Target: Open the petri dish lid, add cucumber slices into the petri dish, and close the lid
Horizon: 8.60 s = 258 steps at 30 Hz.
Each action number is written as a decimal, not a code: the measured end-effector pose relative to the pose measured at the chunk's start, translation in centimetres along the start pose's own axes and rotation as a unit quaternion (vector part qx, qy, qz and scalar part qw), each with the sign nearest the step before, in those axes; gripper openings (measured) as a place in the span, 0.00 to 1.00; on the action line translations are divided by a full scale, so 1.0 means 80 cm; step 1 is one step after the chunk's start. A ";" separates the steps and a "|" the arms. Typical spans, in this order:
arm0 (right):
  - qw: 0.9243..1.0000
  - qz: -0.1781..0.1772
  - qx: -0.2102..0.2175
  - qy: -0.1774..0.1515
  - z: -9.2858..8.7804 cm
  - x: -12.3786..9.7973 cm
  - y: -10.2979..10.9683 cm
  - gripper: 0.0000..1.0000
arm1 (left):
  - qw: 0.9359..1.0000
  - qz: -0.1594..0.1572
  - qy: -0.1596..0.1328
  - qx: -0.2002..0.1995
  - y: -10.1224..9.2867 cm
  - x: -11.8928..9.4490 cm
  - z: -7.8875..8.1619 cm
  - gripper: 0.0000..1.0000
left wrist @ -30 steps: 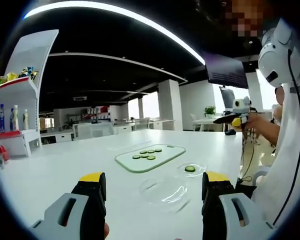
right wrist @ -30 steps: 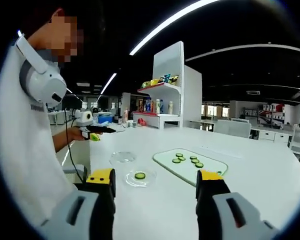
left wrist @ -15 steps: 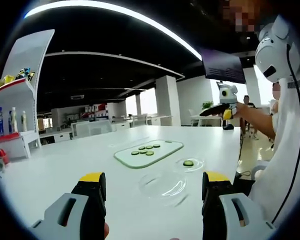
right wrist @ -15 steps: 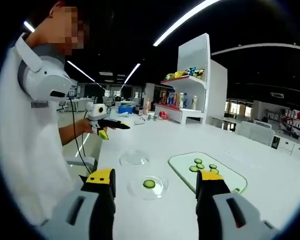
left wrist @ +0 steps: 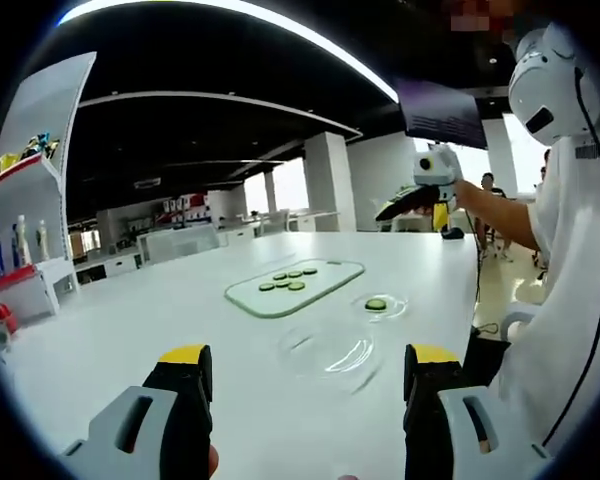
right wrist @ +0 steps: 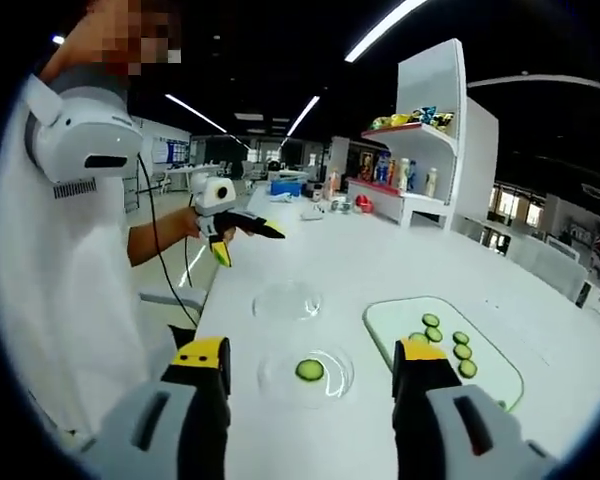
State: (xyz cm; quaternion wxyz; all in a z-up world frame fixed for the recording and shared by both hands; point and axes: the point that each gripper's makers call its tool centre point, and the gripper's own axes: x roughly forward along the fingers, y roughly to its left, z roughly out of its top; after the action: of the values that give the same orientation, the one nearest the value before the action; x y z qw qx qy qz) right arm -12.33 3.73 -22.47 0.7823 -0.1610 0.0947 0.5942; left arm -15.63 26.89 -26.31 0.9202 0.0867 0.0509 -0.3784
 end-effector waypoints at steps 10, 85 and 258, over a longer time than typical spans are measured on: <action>0.999 0.043 -0.009 0.031 -0.010 0.038 0.002 0.66 | 0.999 -0.027 0.020 -0.004 -0.003 0.006 -0.011 0.79; 0.980 0.151 -0.039 0.123 -0.049 0.239 0.052 0.72 | 0.962 -0.236 0.124 0.051 -0.016 0.092 -0.065 0.80; 0.981 0.068 -0.005 0.179 -0.111 0.100 0.016 0.68 | 0.928 -0.352 0.097 0.069 -0.144 0.215 -0.030 0.66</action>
State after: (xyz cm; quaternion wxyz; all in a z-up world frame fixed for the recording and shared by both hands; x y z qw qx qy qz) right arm -11.01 7.96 -33.62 0.7093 -0.2623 0.2410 0.6083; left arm -11.66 7.51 -32.82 0.7098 0.1625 0.1414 -0.6706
